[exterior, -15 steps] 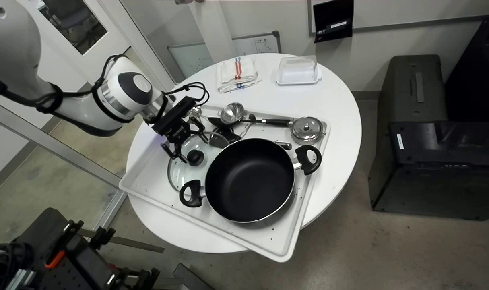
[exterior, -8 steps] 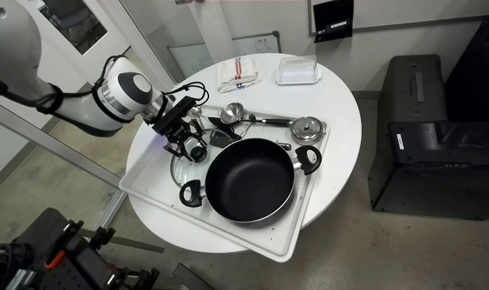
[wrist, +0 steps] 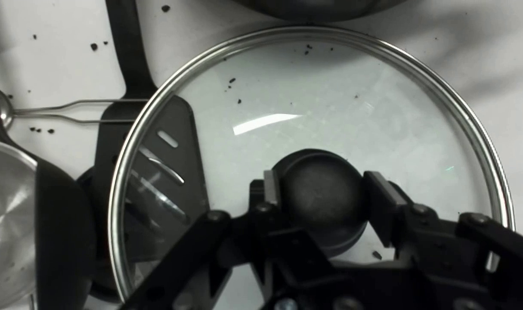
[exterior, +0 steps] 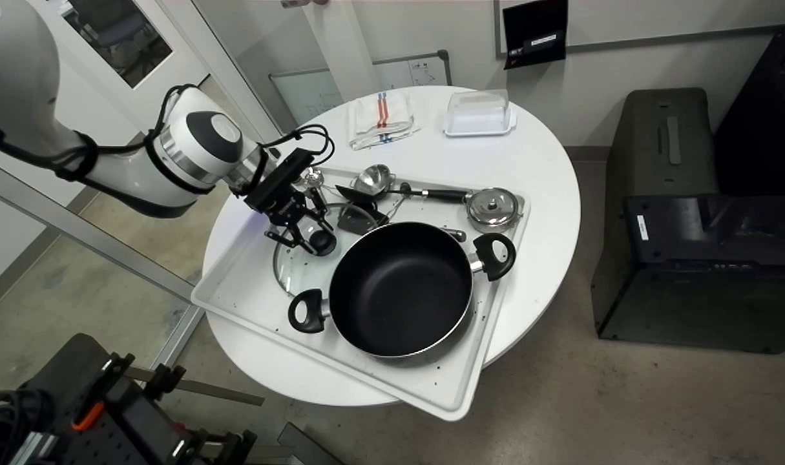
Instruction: Put the glass lid on the black pot
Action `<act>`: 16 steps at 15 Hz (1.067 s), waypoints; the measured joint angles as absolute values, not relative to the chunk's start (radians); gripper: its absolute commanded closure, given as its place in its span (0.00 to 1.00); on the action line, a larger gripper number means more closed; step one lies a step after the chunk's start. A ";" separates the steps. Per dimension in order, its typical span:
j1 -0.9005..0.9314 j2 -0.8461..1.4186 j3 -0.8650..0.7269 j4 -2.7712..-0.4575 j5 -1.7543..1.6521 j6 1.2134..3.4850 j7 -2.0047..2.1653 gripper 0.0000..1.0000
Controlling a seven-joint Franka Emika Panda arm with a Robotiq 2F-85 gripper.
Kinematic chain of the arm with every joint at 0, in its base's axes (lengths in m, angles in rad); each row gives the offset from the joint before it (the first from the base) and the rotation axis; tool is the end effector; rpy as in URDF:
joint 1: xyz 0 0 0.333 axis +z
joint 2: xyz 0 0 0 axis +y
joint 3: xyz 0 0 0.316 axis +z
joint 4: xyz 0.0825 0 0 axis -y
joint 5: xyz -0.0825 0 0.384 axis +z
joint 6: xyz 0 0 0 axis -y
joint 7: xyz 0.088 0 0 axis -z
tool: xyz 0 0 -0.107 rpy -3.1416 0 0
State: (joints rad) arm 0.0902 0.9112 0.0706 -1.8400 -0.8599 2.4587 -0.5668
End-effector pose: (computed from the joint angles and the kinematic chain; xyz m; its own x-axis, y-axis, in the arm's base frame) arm 0.5687 0.0951 0.0110 0.1038 0.8937 -0.4364 0.9942 -0.1050 0.0214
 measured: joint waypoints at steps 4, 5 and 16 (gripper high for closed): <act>0.091 0.879 0.075 -1.879 -0.875 2.483 -0.567 0.74; 0.091 0.863 0.078 -1.895 -0.879 2.488 -0.567 0.74; 0.103 0.640 0.128 -2.053 -0.889 2.487 -0.551 0.74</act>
